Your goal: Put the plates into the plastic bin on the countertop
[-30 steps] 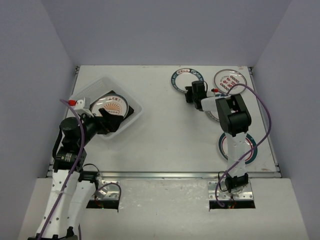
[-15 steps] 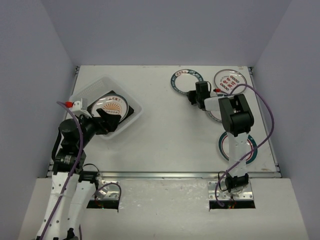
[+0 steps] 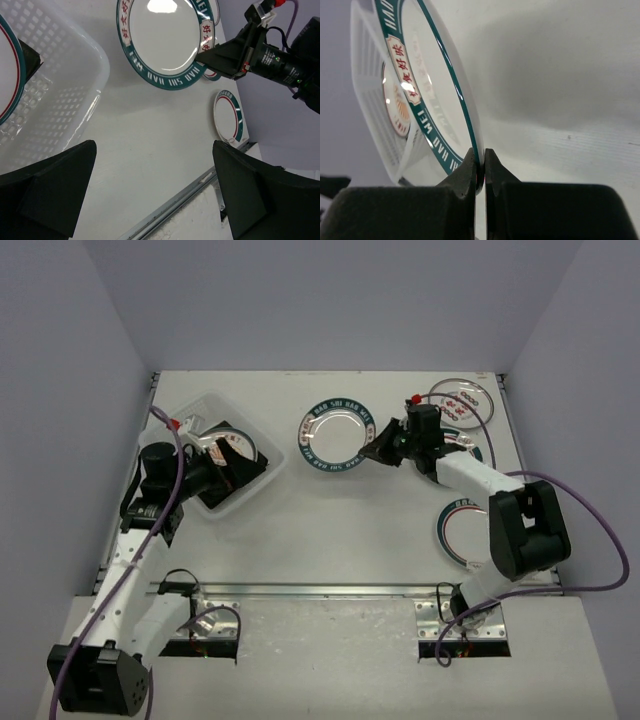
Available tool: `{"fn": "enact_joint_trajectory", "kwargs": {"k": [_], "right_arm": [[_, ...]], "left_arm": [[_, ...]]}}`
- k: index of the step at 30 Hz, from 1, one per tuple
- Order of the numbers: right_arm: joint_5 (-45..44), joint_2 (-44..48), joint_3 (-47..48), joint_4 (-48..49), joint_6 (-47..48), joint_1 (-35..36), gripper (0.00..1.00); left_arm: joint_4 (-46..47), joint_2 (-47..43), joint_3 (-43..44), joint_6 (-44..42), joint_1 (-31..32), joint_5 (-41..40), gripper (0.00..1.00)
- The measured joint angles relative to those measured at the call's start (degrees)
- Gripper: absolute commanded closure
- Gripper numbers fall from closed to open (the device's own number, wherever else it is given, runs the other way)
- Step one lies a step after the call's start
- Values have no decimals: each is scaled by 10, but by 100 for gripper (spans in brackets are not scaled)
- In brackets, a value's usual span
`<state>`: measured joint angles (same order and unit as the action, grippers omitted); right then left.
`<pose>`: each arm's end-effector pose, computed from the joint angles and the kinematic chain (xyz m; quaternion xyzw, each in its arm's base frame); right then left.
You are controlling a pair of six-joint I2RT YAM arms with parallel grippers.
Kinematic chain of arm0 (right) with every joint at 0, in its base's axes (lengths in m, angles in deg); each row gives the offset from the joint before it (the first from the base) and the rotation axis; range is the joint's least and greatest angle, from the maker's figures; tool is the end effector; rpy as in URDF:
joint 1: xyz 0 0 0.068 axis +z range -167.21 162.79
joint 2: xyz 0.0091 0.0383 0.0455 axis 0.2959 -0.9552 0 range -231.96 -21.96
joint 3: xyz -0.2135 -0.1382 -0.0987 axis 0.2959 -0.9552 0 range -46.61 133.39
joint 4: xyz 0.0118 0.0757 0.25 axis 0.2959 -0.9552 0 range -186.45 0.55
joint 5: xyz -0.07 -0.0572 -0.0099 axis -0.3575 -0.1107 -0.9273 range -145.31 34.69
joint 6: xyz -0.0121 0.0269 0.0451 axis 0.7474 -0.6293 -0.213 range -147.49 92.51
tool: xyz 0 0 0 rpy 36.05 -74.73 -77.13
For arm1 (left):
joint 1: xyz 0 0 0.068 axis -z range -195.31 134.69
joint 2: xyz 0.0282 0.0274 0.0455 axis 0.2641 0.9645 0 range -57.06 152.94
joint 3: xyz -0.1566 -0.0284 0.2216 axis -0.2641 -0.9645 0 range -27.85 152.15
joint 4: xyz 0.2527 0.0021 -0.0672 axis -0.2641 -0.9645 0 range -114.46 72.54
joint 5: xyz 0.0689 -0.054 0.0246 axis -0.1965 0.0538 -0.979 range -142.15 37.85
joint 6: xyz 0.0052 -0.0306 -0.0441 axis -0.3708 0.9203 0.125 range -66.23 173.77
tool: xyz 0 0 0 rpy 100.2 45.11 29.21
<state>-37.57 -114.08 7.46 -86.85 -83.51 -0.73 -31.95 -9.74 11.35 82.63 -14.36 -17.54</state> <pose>0.3303 0.1090 0.2110 0.2306 0.8503 0.3783 0.2841 0.1871 -0.0234 0.2927 -0.0314 0.8107 -0.3754 0.4481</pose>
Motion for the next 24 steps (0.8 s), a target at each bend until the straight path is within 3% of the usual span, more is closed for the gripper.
{"fn": "enact_joint_trajectory", "kwargs": {"k": [6,10,11,12,13,16,19,21,23,24], "right_arm": [[147,29,13,-52,78,40,100],[211,39,31,-70,100,72,100],[223,44,33,-72,102,76,100],[230,49,35,-73,104,78,100],[236,55,36,-75,106,79,100],[242,61,45,-82,112,84,100],[233,61,50,-93,118,88,100],[231,60,49,-94,118,87,82],[241,58,48,-82,113,86,42],[249,58,48,-72,109,87,33]], "left_arm": [[1,90,36,6,48,-12,0],[-14,104,47,5,75,-55,10],[-18,104,47,4,76,-66,16],[-22,104,47,4,76,-75,35],[-26,104,47,1,76,-86,61],[-33,102,47,-2,76,-100,96],[-28,92,47,10,76,-91,100],[-21,77,47,18,76,-84,100],[-14,58,47,19,76,-83,100],[-13,49,47,20,76,-87,100]]}}
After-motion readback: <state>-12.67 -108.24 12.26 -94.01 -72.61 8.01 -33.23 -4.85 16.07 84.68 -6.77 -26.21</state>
